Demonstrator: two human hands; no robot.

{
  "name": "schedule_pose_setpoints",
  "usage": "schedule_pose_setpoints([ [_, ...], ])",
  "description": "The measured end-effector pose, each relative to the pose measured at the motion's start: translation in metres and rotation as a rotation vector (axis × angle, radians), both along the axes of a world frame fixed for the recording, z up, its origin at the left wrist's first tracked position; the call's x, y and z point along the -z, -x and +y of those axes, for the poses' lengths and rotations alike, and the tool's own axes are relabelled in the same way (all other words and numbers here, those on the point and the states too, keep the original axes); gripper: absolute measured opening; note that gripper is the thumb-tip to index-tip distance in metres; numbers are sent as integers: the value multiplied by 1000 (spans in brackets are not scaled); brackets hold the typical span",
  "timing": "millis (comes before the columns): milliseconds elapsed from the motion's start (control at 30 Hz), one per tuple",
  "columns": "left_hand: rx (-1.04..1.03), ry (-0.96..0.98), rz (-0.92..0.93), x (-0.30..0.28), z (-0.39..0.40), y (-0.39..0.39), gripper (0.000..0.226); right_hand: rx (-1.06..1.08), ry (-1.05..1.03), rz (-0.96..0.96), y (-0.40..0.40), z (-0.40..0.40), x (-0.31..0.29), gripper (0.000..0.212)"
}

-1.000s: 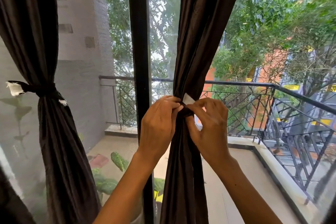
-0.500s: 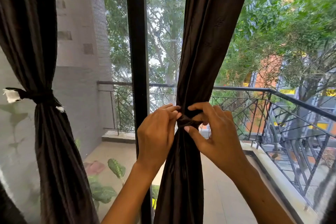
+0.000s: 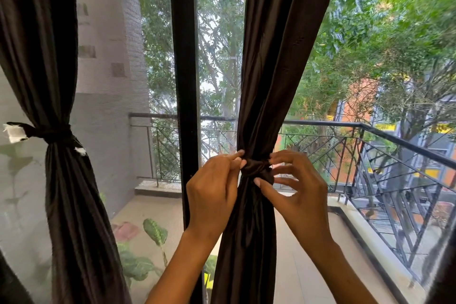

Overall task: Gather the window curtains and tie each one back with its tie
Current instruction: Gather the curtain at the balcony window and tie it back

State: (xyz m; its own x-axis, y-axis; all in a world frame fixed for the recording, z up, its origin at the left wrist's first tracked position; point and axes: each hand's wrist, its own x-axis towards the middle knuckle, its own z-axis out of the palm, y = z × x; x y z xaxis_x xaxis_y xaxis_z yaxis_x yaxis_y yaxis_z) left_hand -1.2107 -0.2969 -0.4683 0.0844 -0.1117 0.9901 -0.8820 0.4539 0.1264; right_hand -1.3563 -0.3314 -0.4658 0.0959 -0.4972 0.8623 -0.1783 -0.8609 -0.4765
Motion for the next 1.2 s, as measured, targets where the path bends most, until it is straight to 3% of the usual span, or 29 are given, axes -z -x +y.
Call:
schedule_pose_setpoints([
  [167, -11, -13, 28, 2, 1, 0, 4, 55, 48, -35, 4, 2, 3, 22],
  [333, -37, -36, 6, 0, 4, -2, 2, 124, 75, 32, 9, 3, -1, 18],
  [467, -26, -56, 37, -2, 7, -6, 12, 50, 3, 38, 18, -1, -2, 12],
  [600, -79, -73, 119, -3, 9, -15, 5, -50, -95, 3, 36, -9, 2, 12],
  [867, 479, -379, 427, -9, -1, -2, 20, -211, -297, -120, 18, -24, 0, 16],
  [967, 510, -364, 499, -11, -4, 5, 36, -127, -247, -122, 5, -27, -10, 9],
  [1200, 509, -349, 491, -9, -13, 10, 12, 4, -170, -137, -4, -32, -4, 9],
])
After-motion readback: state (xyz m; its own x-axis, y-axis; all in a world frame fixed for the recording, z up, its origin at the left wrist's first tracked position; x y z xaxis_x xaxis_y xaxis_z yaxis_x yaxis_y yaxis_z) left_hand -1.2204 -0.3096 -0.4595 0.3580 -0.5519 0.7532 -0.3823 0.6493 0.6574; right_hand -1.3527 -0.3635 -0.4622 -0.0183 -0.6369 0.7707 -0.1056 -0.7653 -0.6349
